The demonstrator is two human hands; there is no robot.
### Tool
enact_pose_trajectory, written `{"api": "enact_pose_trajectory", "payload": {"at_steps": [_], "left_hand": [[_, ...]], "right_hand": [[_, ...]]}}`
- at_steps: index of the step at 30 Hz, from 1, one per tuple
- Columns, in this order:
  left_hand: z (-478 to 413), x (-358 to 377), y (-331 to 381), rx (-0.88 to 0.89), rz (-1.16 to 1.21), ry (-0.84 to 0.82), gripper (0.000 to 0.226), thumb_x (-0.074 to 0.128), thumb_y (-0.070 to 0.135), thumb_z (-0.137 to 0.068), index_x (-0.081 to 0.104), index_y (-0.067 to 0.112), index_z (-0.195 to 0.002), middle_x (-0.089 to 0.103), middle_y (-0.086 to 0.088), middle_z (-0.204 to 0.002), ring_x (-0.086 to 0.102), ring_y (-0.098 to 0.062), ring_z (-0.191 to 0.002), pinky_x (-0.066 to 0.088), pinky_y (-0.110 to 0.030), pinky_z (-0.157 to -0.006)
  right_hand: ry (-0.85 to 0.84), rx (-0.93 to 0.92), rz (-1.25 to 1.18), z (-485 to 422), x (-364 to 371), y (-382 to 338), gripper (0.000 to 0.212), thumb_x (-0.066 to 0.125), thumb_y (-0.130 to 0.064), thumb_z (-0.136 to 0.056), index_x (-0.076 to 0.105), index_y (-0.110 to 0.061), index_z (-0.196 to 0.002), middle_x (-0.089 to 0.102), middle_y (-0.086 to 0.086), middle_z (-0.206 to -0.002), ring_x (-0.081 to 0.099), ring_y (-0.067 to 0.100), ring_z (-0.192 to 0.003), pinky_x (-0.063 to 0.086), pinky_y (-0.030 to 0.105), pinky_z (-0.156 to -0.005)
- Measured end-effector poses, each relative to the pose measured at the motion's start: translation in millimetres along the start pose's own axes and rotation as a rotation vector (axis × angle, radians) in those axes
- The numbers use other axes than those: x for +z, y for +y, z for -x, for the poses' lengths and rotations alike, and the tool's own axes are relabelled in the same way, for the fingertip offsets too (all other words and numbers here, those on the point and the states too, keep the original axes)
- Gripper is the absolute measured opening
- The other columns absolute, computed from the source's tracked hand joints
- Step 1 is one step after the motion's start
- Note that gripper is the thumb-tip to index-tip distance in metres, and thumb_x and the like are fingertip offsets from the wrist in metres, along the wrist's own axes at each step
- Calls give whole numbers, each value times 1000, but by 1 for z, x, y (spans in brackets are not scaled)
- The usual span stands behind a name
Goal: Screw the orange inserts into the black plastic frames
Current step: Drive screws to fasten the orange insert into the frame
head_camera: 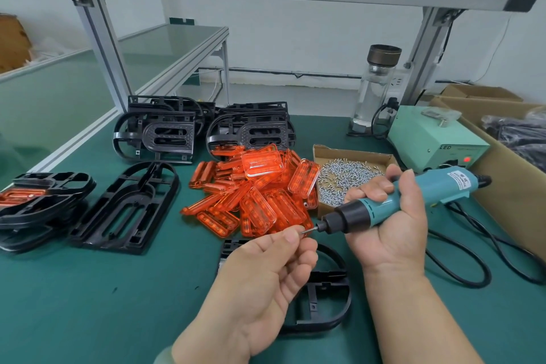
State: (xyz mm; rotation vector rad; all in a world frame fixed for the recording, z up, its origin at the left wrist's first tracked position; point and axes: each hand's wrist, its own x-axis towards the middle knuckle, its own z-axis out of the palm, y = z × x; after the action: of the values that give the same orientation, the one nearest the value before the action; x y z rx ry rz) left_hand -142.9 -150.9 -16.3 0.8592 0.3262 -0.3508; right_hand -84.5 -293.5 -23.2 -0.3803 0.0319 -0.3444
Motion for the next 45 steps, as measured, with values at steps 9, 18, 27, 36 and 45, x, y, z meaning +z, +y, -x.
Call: {"api": "enact_pose_trajectory", "payload": {"at_steps": [9,18,27,36,45], "left_hand": [[-2,0,-2,127,-234,58,12,60,11,-89,68,2,-87,70,-8,-67,62,-8,-52,50,-16,-46],[-2,-5,6,337,-587,93,27,63,17,-88,71,12,-63,70,-7,-63,61,-10,-51,48,-16,-47],[-7,-9,14,289,-652,48,28,61,22,-90,70,11,-66,69,-6,-62,59,-11,-50,47,-17,-47],[-6,-8,8,321,-663,63,29,63,18,-88,71,14,-60,68,-4,-59,57,-7,-47,45,-15,-46],[-2,-48,43,613,-1369,125,18,68,32,-81,65,47,-70,64,33,-80,57,15,-81,41,-3,-61]], "right_hand": [[-17,-4,14,1,1,1,13,58,-31,-82,54,-22,-90,47,-12,-60,46,1,-46,45,19,-55],[-58,-25,19,4,3,3,10,56,-30,-85,53,-24,-93,46,-12,-61,45,1,-47,43,19,-58],[-90,-31,23,7,4,4,7,54,-27,-88,54,-22,-93,47,-12,-61,45,1,-47,44,18,-57],[-78,-38,41,8,5,6,8,54,-27,-87,54,-23,-93,48,-12,-61,45,1,-47,45,18,-57],[-38,-26,80,3,2,-3,11,57,-28,-83,52,-22,-91,46,-12,-60,44,1,-46,44,18,-56]]}}
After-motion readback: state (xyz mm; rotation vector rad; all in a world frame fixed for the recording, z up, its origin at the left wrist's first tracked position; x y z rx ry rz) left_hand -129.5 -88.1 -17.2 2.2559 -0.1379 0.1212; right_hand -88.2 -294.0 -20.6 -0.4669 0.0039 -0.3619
